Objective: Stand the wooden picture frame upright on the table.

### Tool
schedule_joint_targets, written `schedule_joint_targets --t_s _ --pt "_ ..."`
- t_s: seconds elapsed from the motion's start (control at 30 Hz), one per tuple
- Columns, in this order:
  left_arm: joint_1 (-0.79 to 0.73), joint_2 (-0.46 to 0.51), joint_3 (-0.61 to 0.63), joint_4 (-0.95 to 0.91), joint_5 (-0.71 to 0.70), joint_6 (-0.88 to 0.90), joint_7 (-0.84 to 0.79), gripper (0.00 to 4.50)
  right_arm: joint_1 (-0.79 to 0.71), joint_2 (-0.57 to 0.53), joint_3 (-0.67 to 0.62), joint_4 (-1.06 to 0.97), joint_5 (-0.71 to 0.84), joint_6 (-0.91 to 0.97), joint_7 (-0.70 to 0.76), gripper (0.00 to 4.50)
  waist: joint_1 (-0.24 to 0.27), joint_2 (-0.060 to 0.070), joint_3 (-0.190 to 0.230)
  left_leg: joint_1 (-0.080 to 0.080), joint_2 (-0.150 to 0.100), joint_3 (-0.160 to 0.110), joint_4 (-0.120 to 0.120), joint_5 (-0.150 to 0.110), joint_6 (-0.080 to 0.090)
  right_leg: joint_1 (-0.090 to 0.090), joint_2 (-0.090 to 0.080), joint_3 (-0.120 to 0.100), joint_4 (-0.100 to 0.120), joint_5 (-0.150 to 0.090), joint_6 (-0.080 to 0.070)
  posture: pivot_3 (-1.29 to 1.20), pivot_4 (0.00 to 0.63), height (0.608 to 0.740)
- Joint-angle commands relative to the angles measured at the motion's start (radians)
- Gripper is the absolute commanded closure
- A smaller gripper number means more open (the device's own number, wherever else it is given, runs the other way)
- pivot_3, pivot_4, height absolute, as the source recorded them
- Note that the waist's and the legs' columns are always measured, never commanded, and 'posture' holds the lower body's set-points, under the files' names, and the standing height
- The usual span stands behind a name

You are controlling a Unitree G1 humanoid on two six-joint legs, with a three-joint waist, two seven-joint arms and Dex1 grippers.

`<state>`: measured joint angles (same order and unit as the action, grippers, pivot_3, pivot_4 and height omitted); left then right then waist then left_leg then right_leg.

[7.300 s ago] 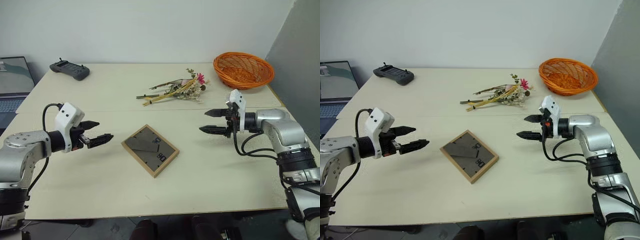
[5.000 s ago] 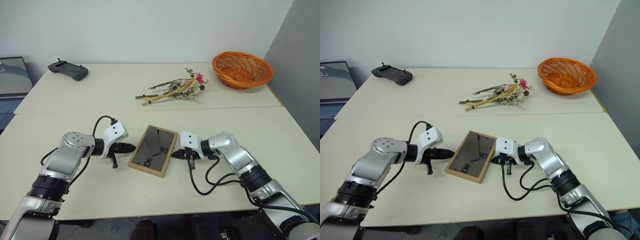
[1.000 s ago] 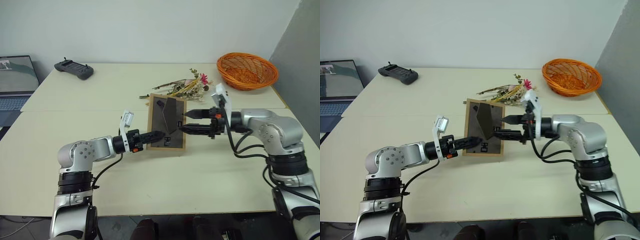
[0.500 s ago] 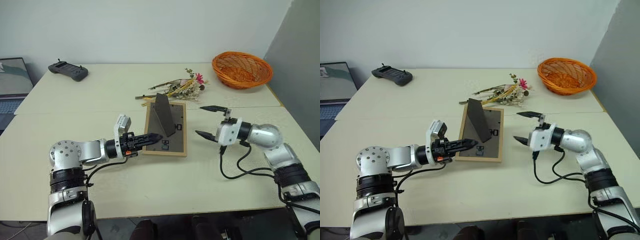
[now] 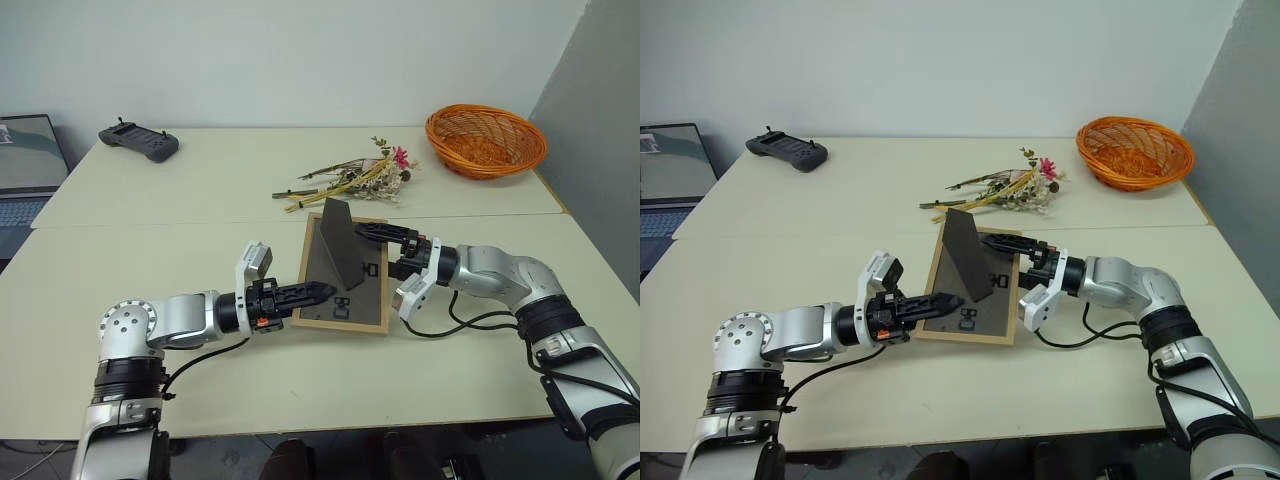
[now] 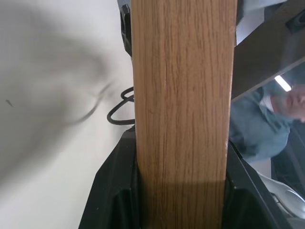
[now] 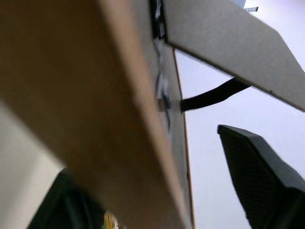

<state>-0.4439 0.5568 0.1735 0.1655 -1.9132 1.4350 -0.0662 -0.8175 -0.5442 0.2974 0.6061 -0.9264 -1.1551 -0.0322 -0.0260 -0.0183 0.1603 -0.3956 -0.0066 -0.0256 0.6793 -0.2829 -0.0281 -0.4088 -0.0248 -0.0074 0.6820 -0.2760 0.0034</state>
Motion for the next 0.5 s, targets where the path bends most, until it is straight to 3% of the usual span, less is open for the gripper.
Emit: schedule_joint_targets --t_s 0.03,0.07,0.13,0.23,0.37,0.5 --pt "0.009 0.025 -0.033 -0.055 -0.059 -0.048 0.004 3.20 -0.038 -0.026 0.004 -0.004 -0.011 -0.007 -0.094 2.19 0.000 0.000 0.000 0.000 0.000 0.000 0.000 0.000 0.000 0.000 0.000 0.000 0.000 0.000 0.000 0.00 0.150 0.740" --pt "0.014 0.030 -0.039 -0.062 -0.059 -0.053 0.001 3.20 -0.039 -0.031 0.007 -0.004 -0.007 -0.016 -0.104 2.31 0.000 0.000 0.000 0.000 0.000 0.000 0.000 0.000 0.000 0.000 0.000 0.000 0.000 0.000 0.000 0.00 0.150 0.740" --pt "0.021 0.038 -0.049 -0.074 -0.059 -0.062 -0.008 2.51 -0.040 -0.037 0.011 -0.002 0.011 -0.028 -0.113 2.70 -0.001 0.000 0.000 0.000 0.000 0.000 0.000 0.000 0.000 0.000 0.000 0.000 0.000 0.000 0.000 0.00 0.150 0.740" --pt "0.027 0.046 -0.061 -0.085 -0.059 -0.077 -0.024 2.05 -0.041 -0.044 0.020 -0.010 0.042 -0.056 -0.121 3.18 -0.002 0.000 0.000 0.000 0.000 0.000 0.000 0.000 0.000 0.000 0.000 0.000 0.000 0.000 0.000 0.00 0.150 0.740" --pt "0.031 0.080 -0.066 -0.100 -0.059 -0.079 -0.053 1.21 -0.049 -0.052 0.023 -0.002 0.065 -0.069 -0.112 3.18 -0.003 0.000 0.000 0.000 0.000 0.000 0.000 0.000 0.000 0.000 0.000 0.000 0.000 0.000 0.000 0.00 0.150 0.740" --pt "0.009 0.178 -0.013 -0.040 -0.021 -0.109 -0.066 0.36 -0.063 -0.074 0.039 0.054 0.185 -0.108 -0.035 3.18 -0.004 0.000 0.000 0.001 0.000 0.000 0.000 0.000 0.000 0.000 0.001 0.000 0.000 0.000 0.000 0.00 0.150 0.740"
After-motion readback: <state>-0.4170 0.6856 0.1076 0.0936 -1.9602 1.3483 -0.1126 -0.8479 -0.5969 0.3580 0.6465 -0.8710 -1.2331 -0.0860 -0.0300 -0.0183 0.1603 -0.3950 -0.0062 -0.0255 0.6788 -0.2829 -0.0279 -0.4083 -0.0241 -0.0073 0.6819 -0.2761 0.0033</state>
